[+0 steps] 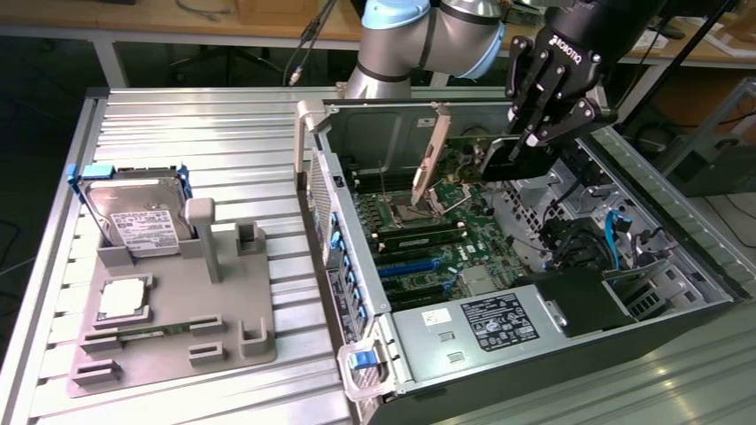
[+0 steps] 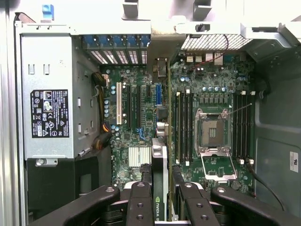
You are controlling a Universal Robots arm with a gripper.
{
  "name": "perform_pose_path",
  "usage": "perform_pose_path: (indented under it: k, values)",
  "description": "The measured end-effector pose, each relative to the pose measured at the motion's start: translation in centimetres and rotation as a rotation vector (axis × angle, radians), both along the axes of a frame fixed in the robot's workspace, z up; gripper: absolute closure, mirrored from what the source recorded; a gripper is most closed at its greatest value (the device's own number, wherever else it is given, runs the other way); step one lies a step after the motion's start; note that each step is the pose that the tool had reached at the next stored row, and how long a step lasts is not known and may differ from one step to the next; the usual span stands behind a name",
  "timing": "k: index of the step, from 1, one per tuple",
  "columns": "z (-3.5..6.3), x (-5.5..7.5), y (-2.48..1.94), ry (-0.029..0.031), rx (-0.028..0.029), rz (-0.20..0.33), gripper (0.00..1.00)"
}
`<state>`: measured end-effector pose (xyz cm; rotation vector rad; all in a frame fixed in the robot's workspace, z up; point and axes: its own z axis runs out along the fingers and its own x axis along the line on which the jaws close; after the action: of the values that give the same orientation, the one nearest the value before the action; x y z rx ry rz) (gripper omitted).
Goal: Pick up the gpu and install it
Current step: 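Insert the gpu into the slot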
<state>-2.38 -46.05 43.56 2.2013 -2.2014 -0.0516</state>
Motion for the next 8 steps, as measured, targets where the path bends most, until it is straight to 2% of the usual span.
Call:
perform_pose_path:
  k: [8]
  values:
    - [-0.18,0.00,0.00,0.0000,0.0000,0.000,0.73]
